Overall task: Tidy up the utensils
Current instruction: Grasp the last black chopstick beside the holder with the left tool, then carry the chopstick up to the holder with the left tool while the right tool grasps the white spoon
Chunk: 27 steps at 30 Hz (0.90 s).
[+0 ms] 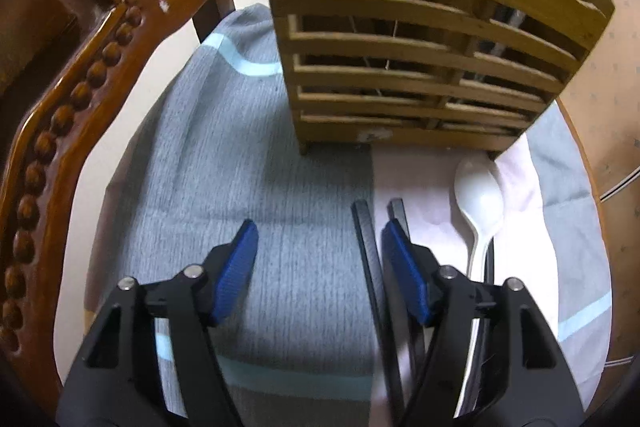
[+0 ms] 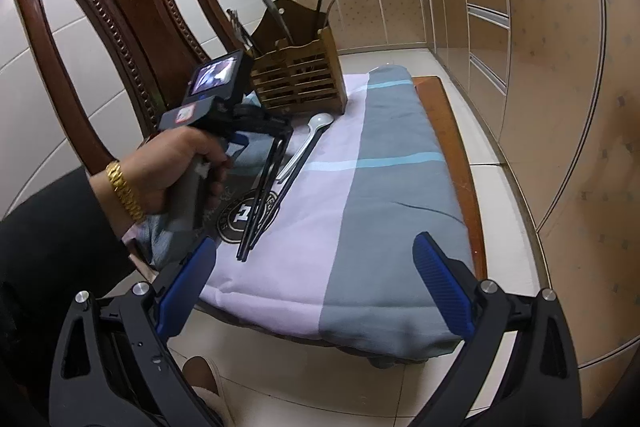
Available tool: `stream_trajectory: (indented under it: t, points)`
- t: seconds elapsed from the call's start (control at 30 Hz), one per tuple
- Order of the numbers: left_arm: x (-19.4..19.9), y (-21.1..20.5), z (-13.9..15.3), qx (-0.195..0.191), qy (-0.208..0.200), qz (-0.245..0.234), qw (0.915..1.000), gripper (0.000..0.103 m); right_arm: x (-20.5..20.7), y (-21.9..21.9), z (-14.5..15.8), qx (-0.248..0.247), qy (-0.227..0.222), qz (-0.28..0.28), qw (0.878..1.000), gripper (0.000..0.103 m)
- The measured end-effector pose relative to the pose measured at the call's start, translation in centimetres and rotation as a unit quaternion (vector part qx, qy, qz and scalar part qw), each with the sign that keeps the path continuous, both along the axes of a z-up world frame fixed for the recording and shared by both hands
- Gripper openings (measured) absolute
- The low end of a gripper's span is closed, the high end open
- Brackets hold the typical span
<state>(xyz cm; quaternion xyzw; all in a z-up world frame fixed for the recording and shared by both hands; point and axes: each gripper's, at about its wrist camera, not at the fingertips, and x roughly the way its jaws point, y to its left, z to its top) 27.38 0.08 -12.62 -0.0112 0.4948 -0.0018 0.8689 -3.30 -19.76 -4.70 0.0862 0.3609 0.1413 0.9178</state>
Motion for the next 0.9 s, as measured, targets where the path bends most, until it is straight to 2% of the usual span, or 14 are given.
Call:
stream_trajectory:
  t: [0.03, 0.07, 0.1, 0.27, 0.43, 0.5, 0.57, 0.63, 0.73, 0.8, 0.9]
  points:
    - [0.2, 0.1, 0.1, 0.001, -0.004, 0.001, 1.0, 0.045, -0.1, 0.2, 0.0, -0.005, -0.002, 0.002, 1.0, 0.096]
    - [0.1, 0.4, 0.2, 0.001, -0.007, 0.0, 1.0, 0.031, -0.1, 0.3, 0.1, -0.008, -0.003, 0.002, 1.0, 0.096]
    - [0.1, 0.6, 0.3, 0.0, -0.008, -0.004, 1.0, 0.01, -0.2, 0.4, 0.1, -0.012, -0.004, 0.001, 1.0, 0.096]
    - [-0.8, 1.7, 1.3, -0.017, -0.016, -0.014, 0.9996, 0.007, 0.4, 0.1, -0.4, -0.019, 0.004, -0.009, 1.0, 0.096]
    - [-3.8, 3.6, 7.3, -0.072, -0.077, -0.02, 0.9942, 0.007, 3.7, 0.8, 0.4, -0.018, 0.015, -0.012, 1.0, 0.096]
    - [-6.0, 4.2, 10.8, -0.096, -0.117, -0.031, 0.988, 0.007, 6.2, 1.9, 0.9, -0.032, 0.021, -0.01, 0.999, 0.096]
    - [-8.0, 4.9, 13.3, -0.117, -0.149, -0.044, 0.9809, 0.007, 8.9, 3.3, 0.9, -0.04, 0.033, -0.004, 0.999, 0.09]
    - [-10.4, 4.8, 16.3, -0.126, -0.191, -0.07, 0.971, 0.007, 11.9, 5.1, 0.1, -0.047, 0.053, 0.01, 0.997, 0.068]
    - [-11.9, 5.2, 18.9, -0.126, -0.237, -0.092, 0.9587, 0.007, 14.6, 7.8, -1.5, -0.057, 0.084, 0.041, 0.994, 0.042]
    - [-12.3, 4.8, 19.3, -0.129, -0.25, -0.096, 0.9548, 0.007, 15.2, 9.1, -2.4, -0.062, 0.092, 0.049, 0.993, 0.04]
    - [-13.0, 5.5, 19.1, -0.123, -0.255, -0.092, 0.9548, 0.007, 15.1, 10.3, -3.8, -0.07, 0.099, 0.051, 0.991, 0.04]
